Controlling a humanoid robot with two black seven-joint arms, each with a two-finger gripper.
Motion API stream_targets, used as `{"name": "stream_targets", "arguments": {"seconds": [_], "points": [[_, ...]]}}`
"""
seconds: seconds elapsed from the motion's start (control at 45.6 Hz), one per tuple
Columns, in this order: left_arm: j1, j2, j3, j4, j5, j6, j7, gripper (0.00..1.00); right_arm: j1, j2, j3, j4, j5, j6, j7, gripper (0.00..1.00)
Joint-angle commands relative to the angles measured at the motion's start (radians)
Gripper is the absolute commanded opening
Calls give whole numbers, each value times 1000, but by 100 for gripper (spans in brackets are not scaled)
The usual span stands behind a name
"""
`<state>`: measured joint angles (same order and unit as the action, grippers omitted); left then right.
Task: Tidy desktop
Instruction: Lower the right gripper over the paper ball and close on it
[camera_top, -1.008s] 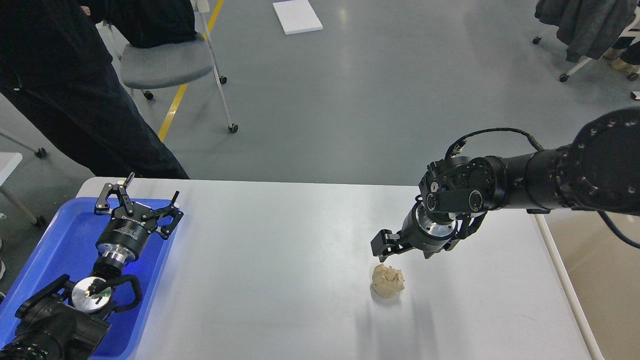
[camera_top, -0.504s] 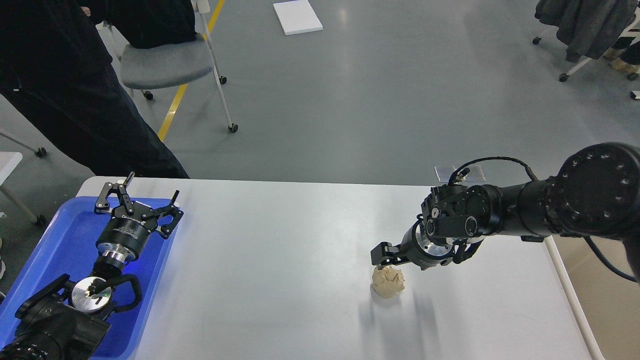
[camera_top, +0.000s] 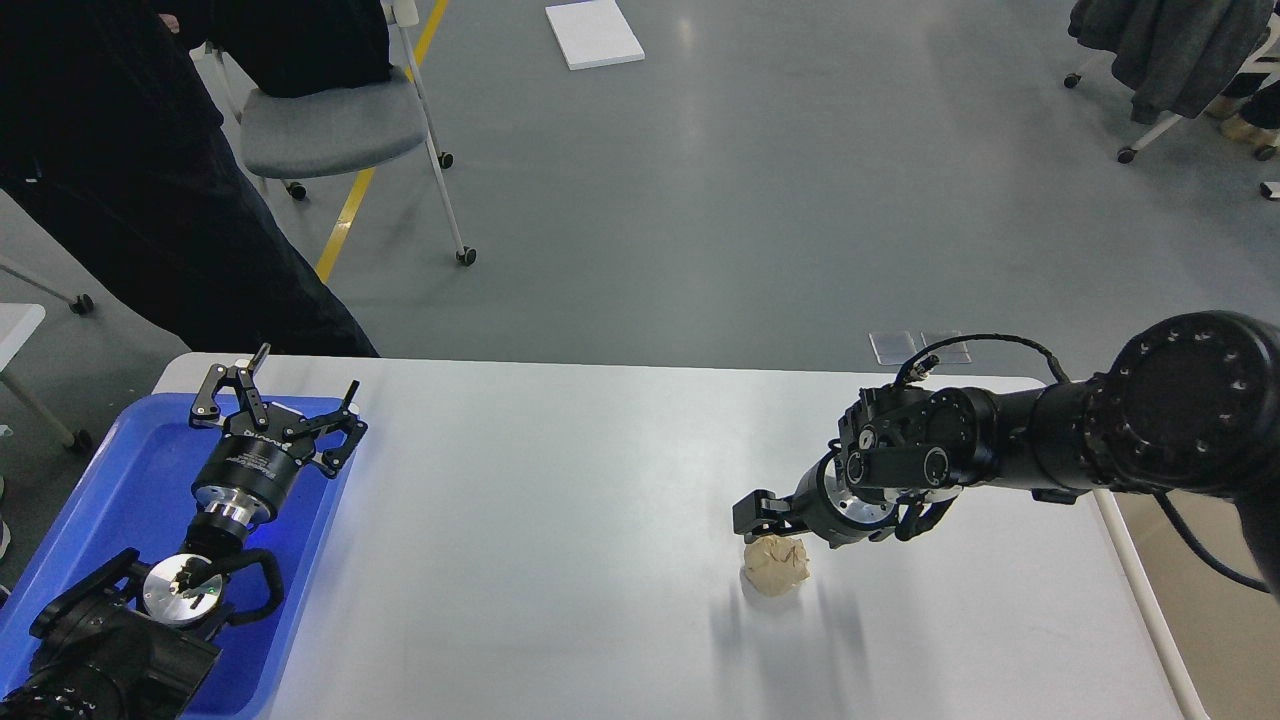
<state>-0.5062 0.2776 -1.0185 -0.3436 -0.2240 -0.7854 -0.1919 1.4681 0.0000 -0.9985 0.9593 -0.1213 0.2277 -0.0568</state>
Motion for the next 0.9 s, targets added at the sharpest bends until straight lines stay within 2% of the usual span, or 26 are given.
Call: {"name": "stream_targets", "arguments": {"seconds": [0.0, 0.876], "points": [[0, 0, 0, 0, 0, 0, 0, 100, -23, 0, 35, -5, 0, -4, 0, 100], [0, 0, 0, 0, 0, 0, -1, 100, -153, 0, 103, -86, -18, -33, 0, 100]]}}
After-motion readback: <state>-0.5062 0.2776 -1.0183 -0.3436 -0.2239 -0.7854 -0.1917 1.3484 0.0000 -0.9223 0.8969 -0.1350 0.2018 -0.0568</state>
